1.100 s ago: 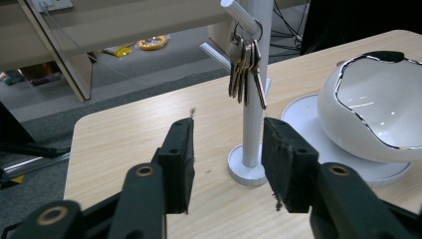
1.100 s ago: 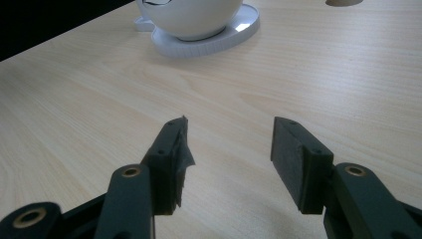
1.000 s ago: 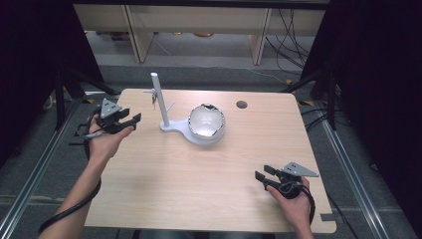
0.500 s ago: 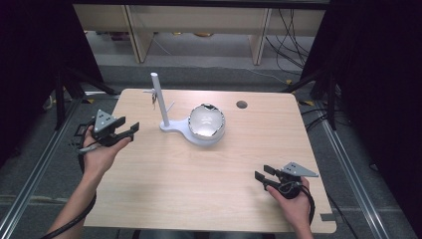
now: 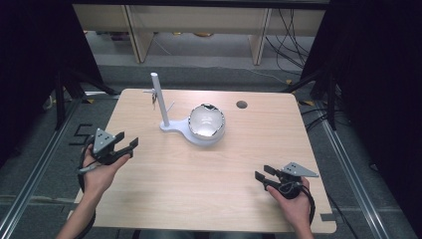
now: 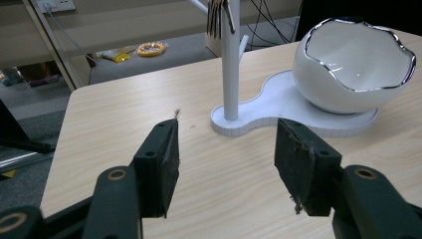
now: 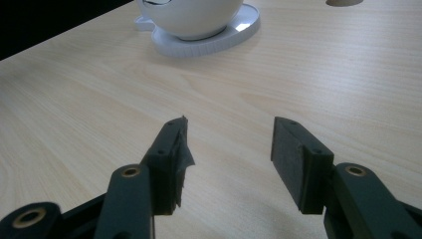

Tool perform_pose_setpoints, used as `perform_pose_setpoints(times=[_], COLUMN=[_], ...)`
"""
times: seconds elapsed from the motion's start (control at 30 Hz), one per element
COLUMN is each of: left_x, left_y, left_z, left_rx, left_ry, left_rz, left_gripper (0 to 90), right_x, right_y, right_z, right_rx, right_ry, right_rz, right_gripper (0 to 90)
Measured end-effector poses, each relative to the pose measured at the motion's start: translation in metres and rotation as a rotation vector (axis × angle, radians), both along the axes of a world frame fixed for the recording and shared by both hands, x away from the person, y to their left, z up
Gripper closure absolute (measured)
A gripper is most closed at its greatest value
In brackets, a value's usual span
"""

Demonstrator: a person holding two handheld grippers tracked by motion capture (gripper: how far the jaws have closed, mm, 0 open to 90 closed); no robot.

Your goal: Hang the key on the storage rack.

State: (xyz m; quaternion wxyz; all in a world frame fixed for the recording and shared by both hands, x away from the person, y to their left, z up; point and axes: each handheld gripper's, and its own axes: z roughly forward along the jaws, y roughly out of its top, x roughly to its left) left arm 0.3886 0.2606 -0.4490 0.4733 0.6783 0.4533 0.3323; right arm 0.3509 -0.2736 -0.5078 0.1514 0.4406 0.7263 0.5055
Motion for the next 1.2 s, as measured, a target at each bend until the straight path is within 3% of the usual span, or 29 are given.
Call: perform_pose_setpoints(times=[0.03,0.2,0.37,0.47,0.5,0.57,0.6,0.7,0.73,0.83,0.9,0.93,1.13,1.2], left_x=[-0.002,-0.013,-0.022,-0.025,-0.026,-0.028,-0.028,-0.03,-0.031,-0.034,-0.034,-0.035,-0.035,-0.035], left_y=[0.001,0.003,0.004,0.004,0.004,0.003,0.003,0.002,0.002,0.002,0.002,0.002,0.003,0.002], left_z=[-0.003,-0.024,-0.052,-0.061,-0.064,-0.069,-0.074,-0.075,-0.075,-0.075,-0.075,-0.075,-0.075,-0.075], left_rx=[-0.001,-0.008,-0.01,-0.011,-0.009,-0.015,-0.021,-0.028,-0.032,-0.029,-0.035,-0.043,-0.049,-0.041], left_ry=[0.002,0.0,0.009,0.007,0.012,0.007,0.002,-0.004,-0.031,-0.053,-0.06,-0.065,-0.066,-0.065], left_rz=[0.003,0.007,0.01,0.011,0.012,0.012,0.008,0.015,0.018,0.025,0.026,0.027,0.039,0.035], left_gripper=[42.8,42.4,42.0,41.8,41.7,41.3,41.1,40.8,40.8,40.2,39.8,39.3,39.3,39.3], right_x=[0.002,0.003,0.003,0.002,0.002,0.002,0.0,0.0,0.0,0.001,0.0,0.001,-0.001,0.0], right_y=[-0.002,-0.001,0.0,0.0,-0.001,-0.001,0.002,0.002,0.002,0.001,0.003,0.0,0.002,0.001], right_z=[0.0,-0.002,-0.002,-0.001,-0.001,-0.001,-0.002,-0.003,-0.003,-0.005,-0.006,-0.007,-0.006,-0.007], right_rx=[-0.023,-0.022,-0.025,-0.02,-0.039,-0.03,0.003,0.001,-0.001,-0.008,0.002,-0.016,-0.009,-0.022], right_ry=[-0.034,-0.043,-0.034,-0.027,-0.024,-0.02,0.006,0.001,0.004,-0.025,-0.018,-0.036,-0.014,-0.032], right_rz=[0.009,0.005,0.002,0.008,0.01,0.016,0.005,0.004,0.001,0.017,0.003,0.019,0.011,0.017], right_gripper=[49.4,49.4,49.4,49.4,49.3,49.3,49.4,49.3,49.3,49.3,49.4,49.3,49.0,48.9])
